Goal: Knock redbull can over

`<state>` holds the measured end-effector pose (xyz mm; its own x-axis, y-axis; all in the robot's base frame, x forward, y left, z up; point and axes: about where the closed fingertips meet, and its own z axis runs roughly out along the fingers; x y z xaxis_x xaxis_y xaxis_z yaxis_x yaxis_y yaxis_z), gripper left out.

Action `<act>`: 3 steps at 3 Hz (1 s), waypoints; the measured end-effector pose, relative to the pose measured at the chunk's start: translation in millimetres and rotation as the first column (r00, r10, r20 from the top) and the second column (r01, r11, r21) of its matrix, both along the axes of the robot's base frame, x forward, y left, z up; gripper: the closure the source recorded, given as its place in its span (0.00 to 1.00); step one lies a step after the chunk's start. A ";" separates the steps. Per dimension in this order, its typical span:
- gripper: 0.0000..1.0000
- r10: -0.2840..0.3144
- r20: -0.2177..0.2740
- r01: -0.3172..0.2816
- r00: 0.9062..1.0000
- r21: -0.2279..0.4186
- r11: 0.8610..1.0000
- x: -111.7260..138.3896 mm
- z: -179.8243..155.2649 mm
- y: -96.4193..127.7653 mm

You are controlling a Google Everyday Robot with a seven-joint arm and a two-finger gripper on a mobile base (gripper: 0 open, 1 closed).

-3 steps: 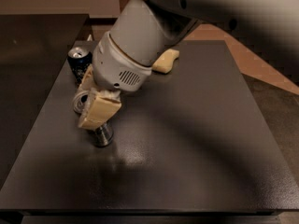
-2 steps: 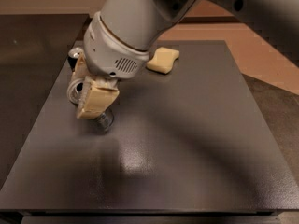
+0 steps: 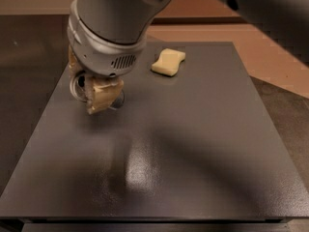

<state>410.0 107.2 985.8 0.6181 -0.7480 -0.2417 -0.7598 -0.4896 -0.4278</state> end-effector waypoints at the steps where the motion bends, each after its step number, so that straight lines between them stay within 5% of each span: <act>1: 1.00 0.038 0.095 -0.025 0.995 -0.129 0.991 5.7 -16.6 -10.2; 3: 1.00 0.040 0.145 0.006 0.989 -0.302 0.953 23.4 -58.0 -34.4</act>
Offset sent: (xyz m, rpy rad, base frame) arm 0.0334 -0.0448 -0.0811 -0.3737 -0.1487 0.0313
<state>433.5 72.8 927.8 0.6432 -0.7606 0.0881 -0.6893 -0.6253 -0.3658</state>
